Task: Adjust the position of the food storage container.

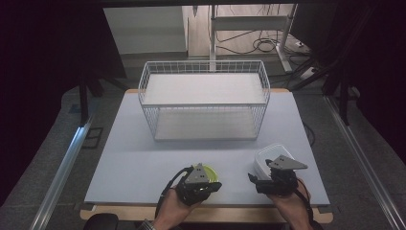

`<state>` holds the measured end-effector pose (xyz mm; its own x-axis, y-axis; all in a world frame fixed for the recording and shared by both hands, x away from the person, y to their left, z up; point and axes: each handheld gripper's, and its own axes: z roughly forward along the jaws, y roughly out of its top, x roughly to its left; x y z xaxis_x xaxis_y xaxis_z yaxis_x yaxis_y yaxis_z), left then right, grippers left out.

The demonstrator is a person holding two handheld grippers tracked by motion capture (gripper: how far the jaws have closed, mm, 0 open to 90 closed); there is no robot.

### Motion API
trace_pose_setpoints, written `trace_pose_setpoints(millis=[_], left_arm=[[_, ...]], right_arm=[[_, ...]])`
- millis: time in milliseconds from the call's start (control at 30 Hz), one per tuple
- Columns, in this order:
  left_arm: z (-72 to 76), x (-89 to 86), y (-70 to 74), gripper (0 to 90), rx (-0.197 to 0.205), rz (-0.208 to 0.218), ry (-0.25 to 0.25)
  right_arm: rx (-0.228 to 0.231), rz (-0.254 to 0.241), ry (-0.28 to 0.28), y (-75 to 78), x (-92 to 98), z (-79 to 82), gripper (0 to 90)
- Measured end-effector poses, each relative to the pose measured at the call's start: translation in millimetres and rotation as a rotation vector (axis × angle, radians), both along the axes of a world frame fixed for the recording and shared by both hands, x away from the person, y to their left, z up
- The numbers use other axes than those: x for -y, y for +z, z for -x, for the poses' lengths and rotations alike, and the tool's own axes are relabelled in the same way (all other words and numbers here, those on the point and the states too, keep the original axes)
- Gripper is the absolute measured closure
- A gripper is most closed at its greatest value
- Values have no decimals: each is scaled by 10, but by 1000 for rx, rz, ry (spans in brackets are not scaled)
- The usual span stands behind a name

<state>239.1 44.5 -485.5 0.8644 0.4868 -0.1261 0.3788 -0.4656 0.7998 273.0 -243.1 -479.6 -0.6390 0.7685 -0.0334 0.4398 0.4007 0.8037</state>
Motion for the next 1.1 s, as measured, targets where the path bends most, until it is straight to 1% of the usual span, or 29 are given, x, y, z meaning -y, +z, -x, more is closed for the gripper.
trace_pose_setpoints(millis=[133, 233, 300, 333, 367, 433, 467, 633, 667, 700, 800, 867, 900, 933, 967, 1000, 1033, 1100], left_arm=[[-15, 64, -41, 900, -2, -44, 8], [-21, 60, -47, 900, -7, -46, 6], [-22, 45, -35, 900, -1, -60, 12], [-22, 45, -35, 900, -1, -60, 12], [-43, 17, -35, 900, -15, -55, 15], [-54, 4, -35, 900, -19, -55, 17], [-69, -21, -34, 900, -25, -53, 25], [-100, -74, -28, 900, -33, -59, 41], [-113, -100, -27, 900, -38, -57, 51], [-121, -119, -23, 900, -38, -64, 52], [-134, -153, -19, 900, -42, -67, 63], [-147, -192, -17, 900, -44, -70, 76], [-155, -233, -15, 900, -47, -71, 90], [-155, -233, -15, 900, -47, -71, 90], [-161, -279, -12, 900, -43, -79, 99], [-161, -279, -12, 900, -43, -79, 99], [-165, -325, -14, 900, -40, -79, 110], [-166, -353, -16, 900, -39, -78, 118]], right_arm=[[1, 2, 1, 2, 5, 0, 177], [1, 3, 0, 3, 7, 2, 177], [3, 4, -1, 6, 11, 5, 177], [3, 4, -1, 6, 11, 5, 177], [4, 4, 1, 8, 14, 6, 177], [4, 4, 1, 8, 15, 7, 177], [5, 4, 2, 10, 18, 8, 177], [6, 3, 2, 12, 21, 9, 177], [5, 3, 3, 12, 22, 11, 177], [6, 3, 3, 12, 22, 11, 177], [6, 4, 3, 13, 23, 12, 177], [6, 4, 3, 12, 26, 11, 177], [7, 4, 3, 13, 27, 11, 177], [7, 4, 3, 13, 27, 11, 177], [8, 4, 3, 14, 28, 12, 177], [8, 4, 3, 14, 28, 12, 177], [10, 4, 3, 16, 28, 14, 177], [11, 4, 3, 17, 28, 14, 177]])
